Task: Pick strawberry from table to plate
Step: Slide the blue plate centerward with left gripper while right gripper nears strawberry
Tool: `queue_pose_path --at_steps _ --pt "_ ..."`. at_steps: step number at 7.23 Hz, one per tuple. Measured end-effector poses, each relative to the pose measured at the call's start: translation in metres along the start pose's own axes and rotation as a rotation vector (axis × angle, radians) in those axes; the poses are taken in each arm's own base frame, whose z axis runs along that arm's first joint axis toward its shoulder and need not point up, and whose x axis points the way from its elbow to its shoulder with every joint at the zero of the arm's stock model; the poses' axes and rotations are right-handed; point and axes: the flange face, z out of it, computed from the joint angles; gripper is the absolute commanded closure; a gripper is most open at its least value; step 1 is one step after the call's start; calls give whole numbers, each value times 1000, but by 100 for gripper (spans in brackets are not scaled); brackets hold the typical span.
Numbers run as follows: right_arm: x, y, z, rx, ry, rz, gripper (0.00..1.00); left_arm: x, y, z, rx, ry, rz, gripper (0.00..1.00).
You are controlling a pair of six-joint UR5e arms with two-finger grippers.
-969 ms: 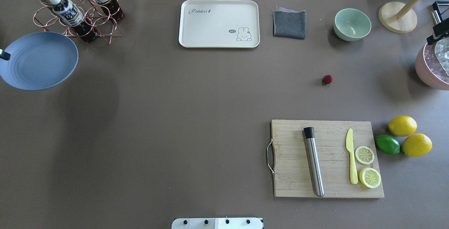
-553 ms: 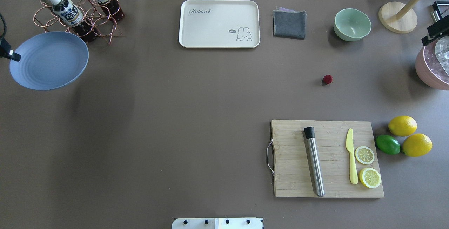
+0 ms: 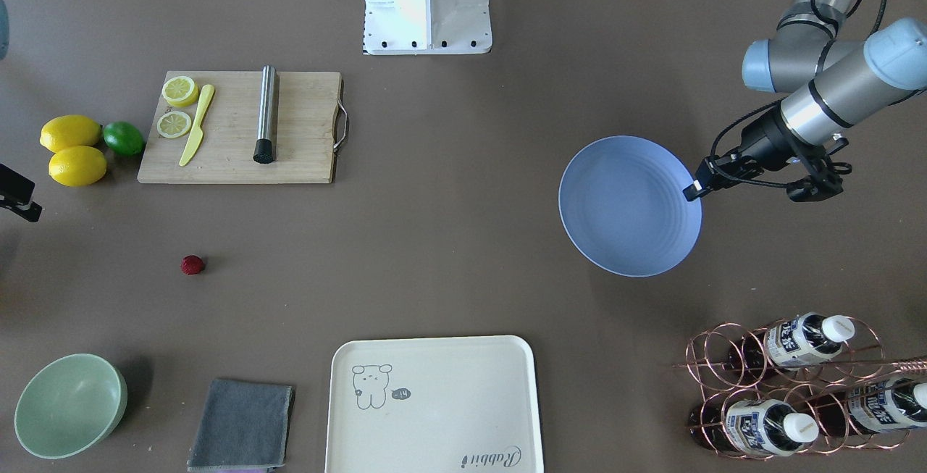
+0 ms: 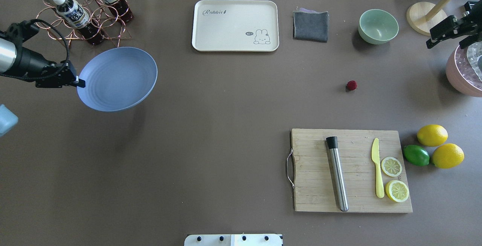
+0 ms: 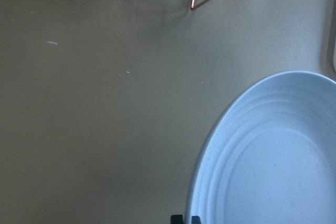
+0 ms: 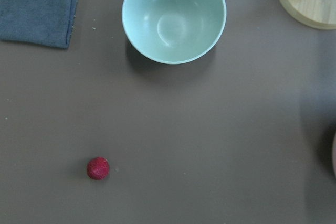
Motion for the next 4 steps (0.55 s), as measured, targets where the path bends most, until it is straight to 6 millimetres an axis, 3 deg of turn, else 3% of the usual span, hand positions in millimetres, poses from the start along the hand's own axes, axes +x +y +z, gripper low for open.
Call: queue_pose_path --at_steps 2,4 --pt "-39 9 49 40 -35 25 0 58 22 35 28 36 -54 100" --pt "-60 21 74 31 -51 38 0 122 64 68 68 37 -86 100"
